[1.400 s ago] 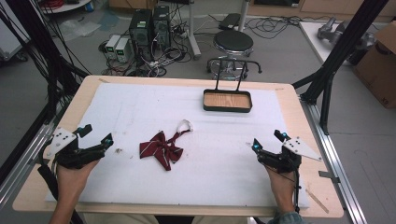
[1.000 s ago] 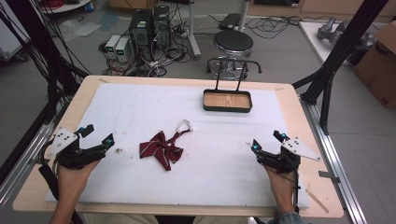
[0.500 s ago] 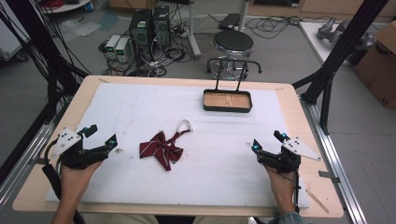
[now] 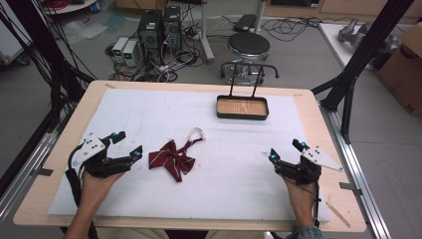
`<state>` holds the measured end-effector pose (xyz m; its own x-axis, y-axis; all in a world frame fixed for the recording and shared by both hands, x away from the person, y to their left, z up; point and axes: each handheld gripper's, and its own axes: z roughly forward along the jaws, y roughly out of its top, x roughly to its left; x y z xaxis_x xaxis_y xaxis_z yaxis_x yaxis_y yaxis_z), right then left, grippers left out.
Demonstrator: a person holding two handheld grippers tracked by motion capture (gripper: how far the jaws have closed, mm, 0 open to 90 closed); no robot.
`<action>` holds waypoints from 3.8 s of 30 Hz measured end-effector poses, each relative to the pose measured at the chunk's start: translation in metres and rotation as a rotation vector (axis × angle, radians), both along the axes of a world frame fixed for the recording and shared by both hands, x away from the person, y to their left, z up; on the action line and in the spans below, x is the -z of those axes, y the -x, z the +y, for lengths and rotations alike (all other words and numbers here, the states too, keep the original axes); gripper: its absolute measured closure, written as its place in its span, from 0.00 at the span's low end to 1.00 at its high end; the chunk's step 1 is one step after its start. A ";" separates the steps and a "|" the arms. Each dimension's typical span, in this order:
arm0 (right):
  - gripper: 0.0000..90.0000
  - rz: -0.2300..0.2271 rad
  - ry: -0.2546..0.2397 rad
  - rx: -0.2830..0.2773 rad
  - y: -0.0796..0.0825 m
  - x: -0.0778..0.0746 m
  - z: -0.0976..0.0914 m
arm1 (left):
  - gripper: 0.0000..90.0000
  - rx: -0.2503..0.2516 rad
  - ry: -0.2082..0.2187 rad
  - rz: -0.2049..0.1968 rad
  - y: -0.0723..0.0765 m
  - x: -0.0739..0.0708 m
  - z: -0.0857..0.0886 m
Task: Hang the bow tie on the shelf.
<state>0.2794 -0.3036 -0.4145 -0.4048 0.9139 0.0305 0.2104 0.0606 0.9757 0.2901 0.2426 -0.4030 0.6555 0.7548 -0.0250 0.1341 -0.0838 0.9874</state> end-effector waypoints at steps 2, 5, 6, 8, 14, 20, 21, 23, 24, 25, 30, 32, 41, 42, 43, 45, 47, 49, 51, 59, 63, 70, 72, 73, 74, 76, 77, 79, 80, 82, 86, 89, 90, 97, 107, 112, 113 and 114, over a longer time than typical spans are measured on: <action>0.13 0.000 -0.003 -0.001 0.000 0.000 0.000 | 0.24 0.043 -0.020 0.011 -0.005 0.004 -0.008; 0.13 0.000 -0.007 0.000 0.000 0.000 0.000 | 0.26 0.076 -0.042 0.052 -0.012 0.009 -0.018; 0.13 0.000 -0.007 0.000 0.000 0.000 0.000 | 0.26 0.084 -0.048 0.064 -0.014 0.010 -0.021; 0.13 0.003 -0.008 0.000 0.000 0.000 0.000 | 0.27 0.106 -0.059 0.082 -0.018 0.013 -0.027; 0.13 0.005 -0.006 -0.005 -0.001 0.000 0.000 | 0.33 0.159 -0.091 0.139 -0.030 0.022 -0.048; 0.13 0.004 -0.010 -0.006 0.000 0.000 -0.001 | 0.35 0.185 -0.164 0.203 -0.042 0.033 -0.069; 0.13 0.007 -0.011 -0.006 0.000 0.000 -0.001 | 0.36 0.191 -0.173 0.217 -0.044 0.036 -0.071; 0.13 0.003 -0.017 -0.006 0.000 -0.001 -0.001 | 0.37 0.186 -0.199 0.243 -0.046 0.040 -0.076; 0.13 0.001 -0.015 -0.006 0.000 -0.001 -0.001 | 0.37 0.190 -0.206 0.248 -0.047 0.042 -0.078; 0.13 0.002 -0.016 -0.007 0.000 -0.001 -0.001 | 0.37 0.192 -0.211 0.254 -0.048 0.043 -0.080; 0.13 0.004 -0.012 -0.011 0.000 -0.001 0.000 | 0.37 0.186 -0.235 0.274 -0.051 0.045 -0.090; 0.13 0.004 -0.012 -0.010 0.000 -0.001 0.000 | 0.39 0.180 -0.273 0.303 -0.054 0.045 -0.093; 0.13 -0.002 -0.022 -0.009 0.002 -0.004 -0.002 | 0.57 0.183 -0.355 0.342 -0.057 0.047 -0.101; 0.13 -0.004 -0.021 -0.010 0.002 -0.004 -0.002 | 0.60 0.180 -0.357 0.339 -0.056 0.047 -0.101; 0.13 -0.005 -0.022 -0.010 0.002 -0.004 -0.003 | 0.64 0.175 -0.359 0.337 -0.056 0.047 -0.101; 0.13 -0.009 -0.020 -0.008 0.002 -0.005 -0.003 | 0.70 0.173 -0.369 0.332 -0.055 0.047 -0.101; 0.13 -0.003 -0.021 -0.008 0.003 -0.005 -0.004 | 0.73 0.176 -0.381 0.325 -0.054 0.046 -0.101; 0.13 -0.006 -0.026 -0.006 0.002 -0.005 -0.004 | 0.74 0.177 -0.395 0.327 -0.053 0.044 -0.101; 0.13 -0.003 -0.024 -0.009 0.002 -0.004 -0.004 | 0.75 0.191 -0.425 0.307 -0.051 0.042 -0.102; 0.13 0.003 -0.024 -0.007 0.001 -0.003 -0.004 | 0.75 0.264 -0.385 0.139 -0.040 0.009 -0.101; 0.13 0.008 -0.036 0.000 0.000 -0.002 -0.007 | 0.75 0.297 -0.355 0.065 -0.043 -0.012 -0.103; 0.13 0.011 -0.041 0.001 0.000 -0.002 -0.008 | 0.75 0.353 -0.288 -0.007 -0.058 -0.048 -0.111; 0.13 0.010 -0.038 0.000 0.000 -0.001 -0.009 | 0.75 0.362 -0.285 -0.019 -0.063 -0.056 -0.114; 0.13 0.011 -0.040 0.002 0.000 -0.001 -0.009 | 0.75 0.366 -0.284 -0.030 -0.066 -0.060 -0.116; 0.13 0.008 -0.041 0.003 -0.001 -0.001 -0.010 | 0.75 0.375 -0.279 -0.035 -0.068 -0.063 -0.118; 0.13 0.008 -0.041 0.002 -0.001 0.000 -0.010 | 0.75 0.393 -0.267 -0.049 -0.073 -0.070 -0.123; 0.13 0.010 -0.045 0.002 -0.001 -0.001 -0.011 | 0.75 0.403 -0.270 -0.056 -0.076 -0.073 -0.126; 0.13 0.010 -0.045 0.002 -0.001 0.000 -0.011 | 0.75 0.412 -0.266 -0.066 -0.082 -0.079 -0.132; 0.13 0.010 -0.045 0.002 -0.001 0.000 -0.011 | 0.75 0.415 -0.266 -0.072 -0.085 -0.082 -0.135; 0.13 0.016 -0.050 0.004 -0.001 0.000 -0.011 | 0.75 0.417 -0.258 -0.080 -0.093 -0.088 -0.141; 0.13 0.014 -0.052 0.004 -0.002 0.000 -0.012 | 0.75 0.418 -0.250 -0.099 -0.110 -0.099 -0.152; 0.13 0.013 -0.054 0.004 -0.001 0.000 -0.013 | 0.75 0.412 -0.240 -0.095 -0.125 -0.107 -0.158; 0.13 0.011 -0.057 0.004 -0.001 0.000 -0.014 | 0.75 0.413 -0.236 -0.094 -0.129 -0.109 -0.160; 0.13 0.011 -0.069 0.009 -0.001 -0.001 -0.017 | 0.75 0.387 -0.224 -0.106 -0.152 -0.117 -0.170; 0.13 0.006 -0.071 0.014 -0.002 -0.001 -0.020 | 0.75 0.283 -0.192 -0.136 -0.174 -0.123 -0.178; 0.13 0.008 -0.075 0.014 -0.001 -0.001 -0.020 | 0.75 0.263 -0.166 -0.144 -0.183 -0.125 -0.182; 0.13 0.008 -0.078 0.013 -0.001 -0.001 -0.020 | 0.75 0.260 -0.166 -0.143 -0.184 -0.125 -0.183; 0.13 0.005 -0.076 0.013 -0.002 -0.001 -0.021 | 0.75 0.255 -0.175 -0.142 -0.186 -0.126 -0.184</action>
<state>0.2811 -0.3242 -0.4135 -0.3925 0.9141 0.1017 0.2154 -0.0162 0.9764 0.4765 0.0585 -0.2773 0.8112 0.5510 0.1958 -0.0511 -0.2668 0.9624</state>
